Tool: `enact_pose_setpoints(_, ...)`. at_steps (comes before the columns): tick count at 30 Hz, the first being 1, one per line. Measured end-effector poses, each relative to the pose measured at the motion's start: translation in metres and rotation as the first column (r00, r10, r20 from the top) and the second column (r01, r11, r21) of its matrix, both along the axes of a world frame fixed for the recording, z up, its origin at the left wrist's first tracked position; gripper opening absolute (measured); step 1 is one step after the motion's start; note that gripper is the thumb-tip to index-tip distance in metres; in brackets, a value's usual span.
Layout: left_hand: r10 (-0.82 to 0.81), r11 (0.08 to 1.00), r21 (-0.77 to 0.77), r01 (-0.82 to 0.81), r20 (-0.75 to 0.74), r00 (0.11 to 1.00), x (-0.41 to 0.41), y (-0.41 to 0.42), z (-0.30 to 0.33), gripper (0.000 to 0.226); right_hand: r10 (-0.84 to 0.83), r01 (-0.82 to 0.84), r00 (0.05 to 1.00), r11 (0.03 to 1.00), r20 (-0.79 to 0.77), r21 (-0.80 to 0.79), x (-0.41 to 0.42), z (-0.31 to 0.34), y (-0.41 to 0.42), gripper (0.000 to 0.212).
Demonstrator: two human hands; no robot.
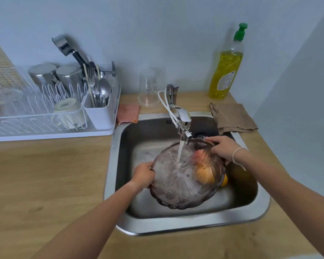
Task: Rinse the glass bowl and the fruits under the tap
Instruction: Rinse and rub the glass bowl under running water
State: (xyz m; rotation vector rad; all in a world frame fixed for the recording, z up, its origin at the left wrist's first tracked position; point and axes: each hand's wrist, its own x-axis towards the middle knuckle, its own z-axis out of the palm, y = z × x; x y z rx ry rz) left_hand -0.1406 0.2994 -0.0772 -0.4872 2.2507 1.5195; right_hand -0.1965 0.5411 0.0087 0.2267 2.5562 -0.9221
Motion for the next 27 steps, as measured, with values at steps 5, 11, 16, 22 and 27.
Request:
enact_pose_setpoints(5,0.06,0.979,0.187,-0.08,0.111,0.992,0.008,0.028,-0.014,0.052,0.025,-0.029,0.998,0.996,0.049,0.084,-0.005,0.029,0.003,0.051)
enact_pose_setpoints(11,0.049,0.932,0.345,-0.115,0.195,0.98,0.017,0.064,-0.016,0.044,0.045,-0.063,0.994,0.982,0.102,0.178,-0.017,0.06,0.006,0.054)
enact_pose_setpoints(16,0.051,0.853,0.5,-0.151,0.208,0.977,0.022,0.092,-0.012,0.051,0.124,-0.134,0.991,0.938,0.049,0.321,-0.025,0.093,-0.002,0.046)
enact_pose_setpoints(22,0.111,0.727,0.652,-0.215,0.197,0.974,0.018,0.111,0.002,0.067,0.273,-0.214,0.961,0.837,-0.044,0.504,-0.031,0.126,-0.015,0.045)
enact_pose_setpoints(27,0.172,0.668,0.7,-0.251,0.183,0.968,0.015,0.114,0.008,0.068,0.367,-0.246,0.924,0.787,-0.109,0.565,-0.03,0.134,-0.014,0.04)
